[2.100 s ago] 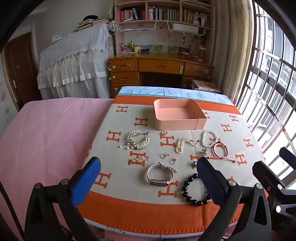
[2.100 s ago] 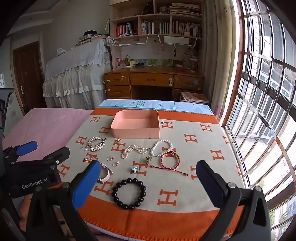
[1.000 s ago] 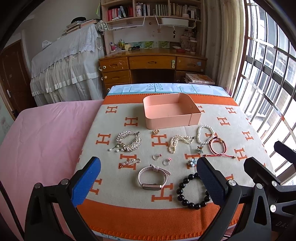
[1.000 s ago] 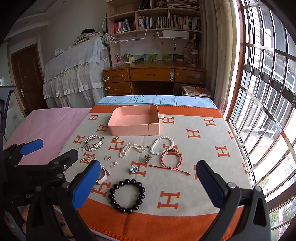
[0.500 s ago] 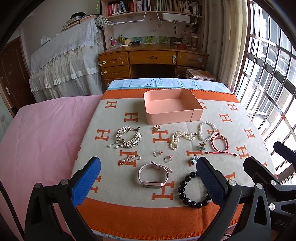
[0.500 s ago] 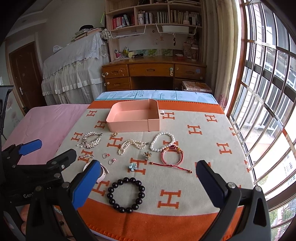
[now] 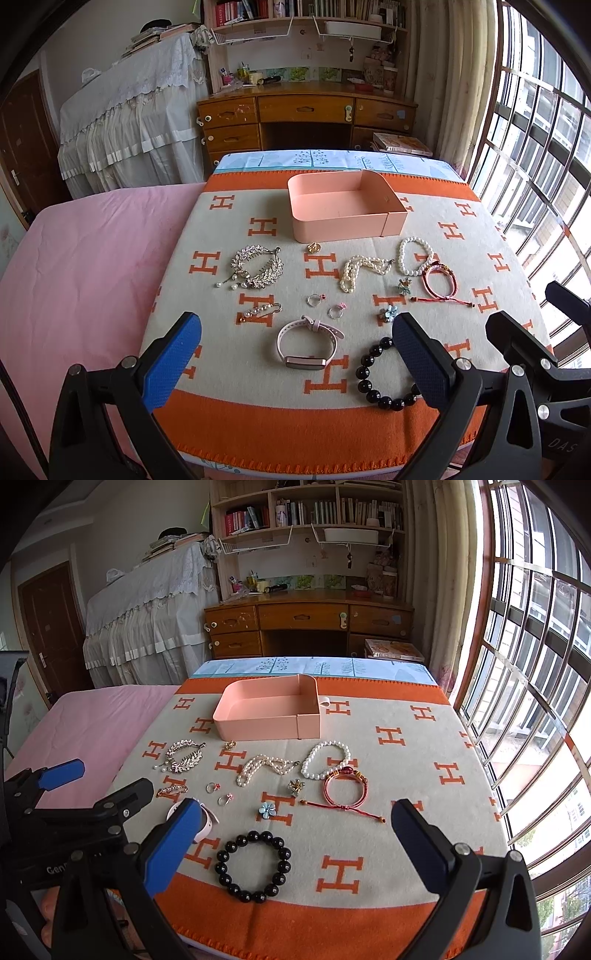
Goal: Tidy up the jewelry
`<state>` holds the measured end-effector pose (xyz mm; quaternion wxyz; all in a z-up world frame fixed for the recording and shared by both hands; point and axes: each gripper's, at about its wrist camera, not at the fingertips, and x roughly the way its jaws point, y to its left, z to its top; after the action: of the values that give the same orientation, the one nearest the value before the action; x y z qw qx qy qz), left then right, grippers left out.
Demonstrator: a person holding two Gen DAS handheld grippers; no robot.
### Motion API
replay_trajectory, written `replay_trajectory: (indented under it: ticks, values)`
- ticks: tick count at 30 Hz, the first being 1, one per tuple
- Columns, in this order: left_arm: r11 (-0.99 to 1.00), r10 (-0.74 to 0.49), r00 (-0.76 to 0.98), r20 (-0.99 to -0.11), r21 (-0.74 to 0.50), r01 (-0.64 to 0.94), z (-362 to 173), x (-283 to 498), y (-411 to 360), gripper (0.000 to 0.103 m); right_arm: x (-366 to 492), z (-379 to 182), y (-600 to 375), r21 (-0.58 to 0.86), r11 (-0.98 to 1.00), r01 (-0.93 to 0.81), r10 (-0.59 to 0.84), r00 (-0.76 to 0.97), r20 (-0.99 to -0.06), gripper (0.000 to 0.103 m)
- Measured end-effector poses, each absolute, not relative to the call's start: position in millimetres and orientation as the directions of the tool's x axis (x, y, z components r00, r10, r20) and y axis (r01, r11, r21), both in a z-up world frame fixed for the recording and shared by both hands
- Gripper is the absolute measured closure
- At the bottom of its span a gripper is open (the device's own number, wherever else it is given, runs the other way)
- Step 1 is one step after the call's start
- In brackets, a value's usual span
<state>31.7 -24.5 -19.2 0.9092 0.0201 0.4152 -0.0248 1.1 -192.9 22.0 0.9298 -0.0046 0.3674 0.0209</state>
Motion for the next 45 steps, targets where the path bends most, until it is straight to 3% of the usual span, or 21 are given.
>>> replay_trajectory:
  ticks: [7,17,24,32,39,45]
  values:
    - [0.998,-0.021,0.653,-0.757,0.026,0.062,-19.9,31.6,-25.2,0.001,1.2,20.2,-190.4,0.013,0.999,-0.047,0.043,0.724,-0.689,0.001]
    - [0.993,-0.067,0.719,-0.692,0.026,0.118,2.5,34.0,-21.2,0.001,8.9,21.8,-193.6,0.022,0.999,-0.047,0.049,0.709,-0.704,0.015]
    - [0.982,-0.089,0.679,-0.728,0.050,0.182,13.8,56.0,-14.8,0.001,24.7,31.6,-200.1,0.023,0.998,-0.056,0.055,0.695,-0.717,0.020]
    - [0.987,-0.048,0.689,-0.723,0.069,0.142,33.6,104.0,22.6,0.001,67.4,58.5,-202.0,0.020,0.984,-0.177,0.134,0.660,-0.740,0.020]
    - [0.995,-0.034,0.638,-0.770,0.037,0.097,9.9,150.1,53.2,0.002,122.5,47.7,-180.6,-0.032,0.934,-0.357,0.189,0.567,-0.802,0.020]
    - [0.996,-0.009,0.578,-0.816,0.046,0.081,-31.2,175.2,65.3,0.007,166.4,-9.6,-161.5,-0.012,0.849,-0.529,0.228,0.385,-0.894,0.041]
